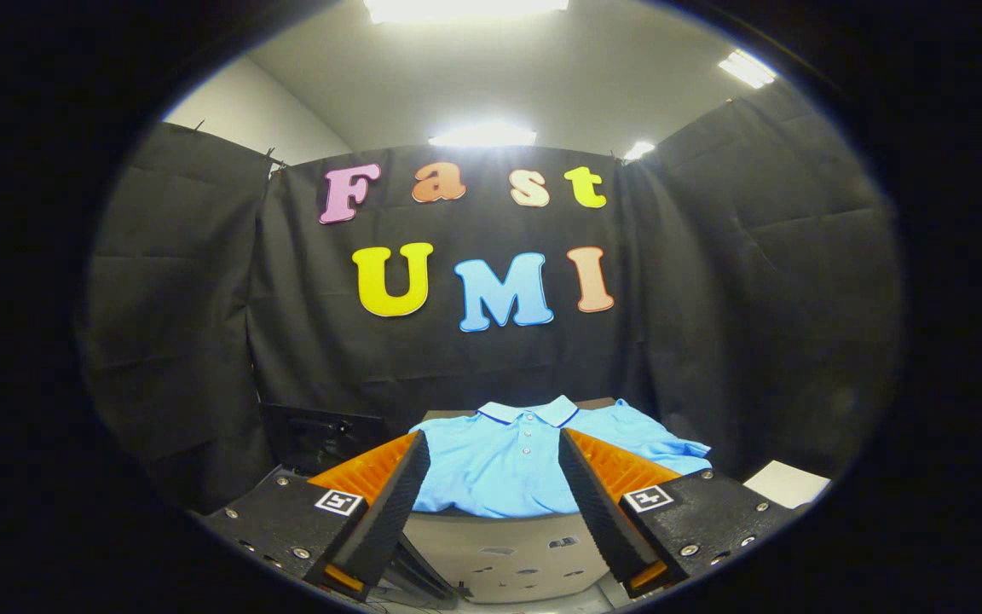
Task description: Put the clothes into the washing machine and then close the washing machine lid.
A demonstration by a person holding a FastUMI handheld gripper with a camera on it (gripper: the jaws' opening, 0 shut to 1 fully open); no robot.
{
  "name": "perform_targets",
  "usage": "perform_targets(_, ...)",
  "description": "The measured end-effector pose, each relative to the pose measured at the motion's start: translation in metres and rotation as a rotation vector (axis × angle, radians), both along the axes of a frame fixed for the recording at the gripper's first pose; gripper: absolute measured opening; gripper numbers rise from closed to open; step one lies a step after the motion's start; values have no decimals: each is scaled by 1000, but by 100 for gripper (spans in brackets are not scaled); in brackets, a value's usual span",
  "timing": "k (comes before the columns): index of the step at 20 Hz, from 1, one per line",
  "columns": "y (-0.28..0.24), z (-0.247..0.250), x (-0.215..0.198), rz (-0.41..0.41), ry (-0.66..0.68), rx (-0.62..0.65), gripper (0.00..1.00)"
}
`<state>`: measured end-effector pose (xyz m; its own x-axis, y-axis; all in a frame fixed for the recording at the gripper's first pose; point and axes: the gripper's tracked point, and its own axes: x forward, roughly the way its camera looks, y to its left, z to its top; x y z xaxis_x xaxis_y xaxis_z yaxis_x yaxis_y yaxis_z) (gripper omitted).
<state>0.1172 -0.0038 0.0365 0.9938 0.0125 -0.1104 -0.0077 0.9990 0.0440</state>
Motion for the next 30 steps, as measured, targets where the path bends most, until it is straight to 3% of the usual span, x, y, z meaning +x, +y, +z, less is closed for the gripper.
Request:
perform_targets(10,-7,-23,91,41,152,-4,95)
perform_targets(19,-27,-48,157,30,297,-51,95)
perform_targets(30,-36,-100,205,58,489,-54,96)
